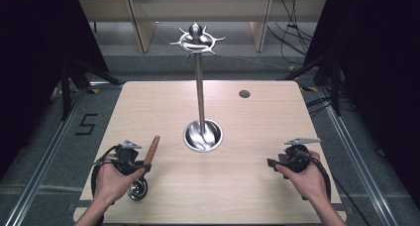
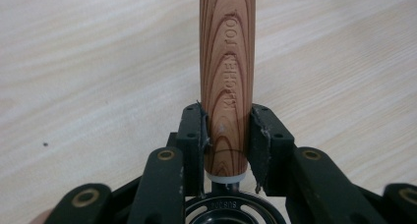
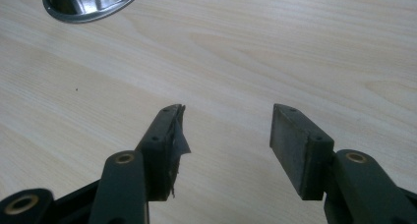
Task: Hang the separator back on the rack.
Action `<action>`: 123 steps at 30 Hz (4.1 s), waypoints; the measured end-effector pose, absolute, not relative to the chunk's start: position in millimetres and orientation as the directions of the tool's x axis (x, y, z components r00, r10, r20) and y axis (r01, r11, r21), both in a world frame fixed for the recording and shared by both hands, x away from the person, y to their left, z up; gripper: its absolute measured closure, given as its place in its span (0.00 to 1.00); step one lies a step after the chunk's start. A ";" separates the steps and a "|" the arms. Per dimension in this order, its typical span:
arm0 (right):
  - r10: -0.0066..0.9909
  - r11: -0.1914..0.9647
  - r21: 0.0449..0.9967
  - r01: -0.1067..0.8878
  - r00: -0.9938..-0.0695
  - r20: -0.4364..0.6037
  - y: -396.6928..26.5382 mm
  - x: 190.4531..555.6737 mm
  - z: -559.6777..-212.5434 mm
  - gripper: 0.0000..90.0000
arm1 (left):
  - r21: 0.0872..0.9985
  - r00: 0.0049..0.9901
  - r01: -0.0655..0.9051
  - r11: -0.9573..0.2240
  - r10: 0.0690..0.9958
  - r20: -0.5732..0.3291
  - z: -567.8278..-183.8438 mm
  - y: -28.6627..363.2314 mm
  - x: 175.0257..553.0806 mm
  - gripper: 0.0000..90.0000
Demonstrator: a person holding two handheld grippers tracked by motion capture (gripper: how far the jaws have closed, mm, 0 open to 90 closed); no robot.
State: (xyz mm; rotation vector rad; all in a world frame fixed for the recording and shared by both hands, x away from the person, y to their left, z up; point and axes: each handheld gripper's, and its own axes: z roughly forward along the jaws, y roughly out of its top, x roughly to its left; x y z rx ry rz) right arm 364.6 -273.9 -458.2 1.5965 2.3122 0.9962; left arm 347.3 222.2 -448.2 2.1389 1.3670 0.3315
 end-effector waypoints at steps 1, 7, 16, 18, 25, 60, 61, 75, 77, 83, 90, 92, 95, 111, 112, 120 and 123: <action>0.878 0.208 0.601 0.771 -0.419 0.233 -274.0 364.6 -458.3 0.52 | 0.614 0.440 0.732 -0.296 0.893 -0.095 -448.0 221.8 345.2 0.76; 0.875 0.228 0.627 0.745 -0.440 0.204 -274.9 366.0 -459.6 0.52 | 0.671 0.505 0.674 -0.308 0.856 -0.115 -436.8 227.5 338.9 0.76; 0.882 0.219 0.619 0.754 -0.425 0.205 -275.3 365.8 -458.9 0.52 | 0.759 0.498 0.605 -0.239 0.858 -0.126 -432.9 221.8 336.2 0.76; 0.891 0.244 0.629 0.738 -0.427 0.156 -275.5 366.1 -458.3 0.52 | 0.775 0.503 0.588 -0.232 0.855 -0.125 -430.2 220.6 335.0 0.76; 0.891 0.237 0.632 0.738 -0.424 0.161 -275.7 366.3 -458.5 0.52 | 0.830 0.505 0.532 -0.168 0.850 -0.151 -422.2 213.9 329.1 0.76; 0.903 0.209 0.647 0.734 -0.398 0.160 -274.2 364.2 -455.5 0.51 | 0.917 0.524 0.385 -0.106 0.843 -0.122 -385.6 199.9 318.4 0.76; 0.907 0.202 0.641 0.741 -0.388 0.163 -273.5 363.2 -454.6 0.51 | 0.918 0.522 0.383 -0.104 0.844 -0.122 -385.0 199.6 318.3 0.76; 0.914 0.181 0.652 0.736 -0.370 0.163 -273.6 363.3 -453.2 0.51 | 0.934 0.526 0.340 -0.111 0.846 -0.091 -374.9 194.6 318.7 0.76; 0.913 0.195 0.658 0.728 -0.380 0.151 -274.7 364.1 -454.0 0.51 | 0.935 0.525 0.335 -0.112 0.847 -0.087 -373.7 194.0 318.8 0.76; 0.908 0.191 0.657 0.729 -0.385 0.164 -273.5 363.5 -454.0 0.51 | 0.940 0.529 0.322 -0.114 0.845 -0.079 -370.1 190.9 320.5 0.76; 0.910 0.185 0.655 0.732 -0.380 0.168 -273.4 363.3 -453.8 0.51 | 0.946 0.536 0.304 -0.114 0.842 -0.070 -365.8 185.6 322.2 0.76; 0.909 0.190 0.655 0.731 -0.383 0.164 -273.9 363.3 -453.8 0.51 | 0.946 0.538 0.302 -0.118 0.840 -0.066 -364.8 184.4 322.7 0.76; 0.910 0.183 0.655 0.733 -0.379 0.169 -273.3 363.2 -453.6 0.51 | 0.947 0.540 0.299 -0.117 0.839 -0.067 -363.6 182.2 323.4 0.76; 0.910 0.187 0.656 0.731 -0.380 0.164 -272.9 363.1 -453.9 0.51 | 0.955 0.548 0.271 -0.121 0.835 -0.050 -354.8 172.7 327.4 0.76; 0.909 0.193 0.655 0.731 -0.384 0.161 -273.5 363.3 -454.2 0.51 | 0.956 0.548 0.269 -0.122 0.835 -0.047 -354.3 172.1 327.6 0.76; 0.913 0.182 0.655 0.733 -0.374 0.165 -273.1 362.9 -453.3 0.51 | 0.959 0.545 0.258 -0.120 0.837 -0.042 -351.5 168.7 328.6 0.76; 0.914 0.180 0.654 0.734 -0.371 0.166 -272.7 362.8 -453.1 0.51 | 0.961 0.545 0.249 -0.118 0.838 -0.038 -350.5 167.9 329.0 0.76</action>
